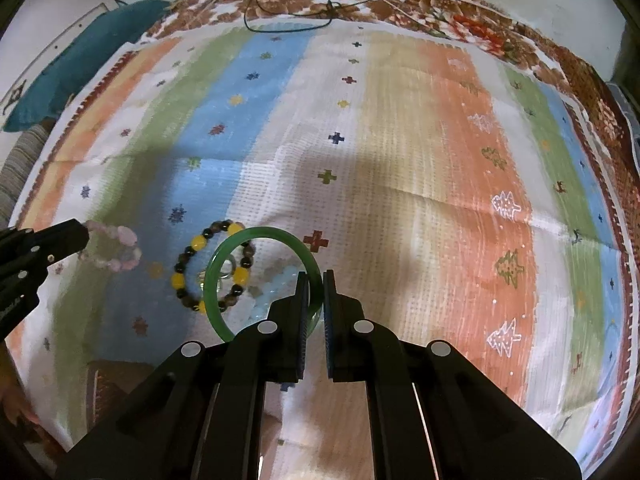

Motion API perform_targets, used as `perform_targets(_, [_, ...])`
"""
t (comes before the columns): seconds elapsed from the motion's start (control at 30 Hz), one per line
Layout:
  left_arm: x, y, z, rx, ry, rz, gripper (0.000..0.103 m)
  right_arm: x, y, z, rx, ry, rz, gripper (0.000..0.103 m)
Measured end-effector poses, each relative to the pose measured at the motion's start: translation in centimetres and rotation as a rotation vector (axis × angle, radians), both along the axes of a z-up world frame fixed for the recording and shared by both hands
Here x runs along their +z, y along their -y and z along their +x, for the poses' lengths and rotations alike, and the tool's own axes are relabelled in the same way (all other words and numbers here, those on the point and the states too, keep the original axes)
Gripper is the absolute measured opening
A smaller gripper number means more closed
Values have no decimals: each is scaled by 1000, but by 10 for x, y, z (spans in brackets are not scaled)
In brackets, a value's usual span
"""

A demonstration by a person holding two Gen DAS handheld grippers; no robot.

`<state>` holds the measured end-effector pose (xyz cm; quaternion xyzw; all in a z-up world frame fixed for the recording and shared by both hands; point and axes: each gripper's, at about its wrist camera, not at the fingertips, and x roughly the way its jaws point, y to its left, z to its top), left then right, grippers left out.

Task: Organize jewelry
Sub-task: 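Carry the pink-white bracelet with left while right carries green bangle over tin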

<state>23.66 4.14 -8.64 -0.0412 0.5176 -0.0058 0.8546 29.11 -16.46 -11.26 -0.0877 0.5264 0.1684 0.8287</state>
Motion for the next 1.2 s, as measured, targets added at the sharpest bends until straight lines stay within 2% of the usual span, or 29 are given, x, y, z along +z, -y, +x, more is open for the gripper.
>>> perform_targets(0.57, [41, 10, -32, 33, 72, -38, 9, 33, 11, -36, -10, 41, 70, 8])
perform_targets(1.2, [80, 35, -80, -19, 152, -88, 9, 57, 18, -82, -3, 69, 136, 8])
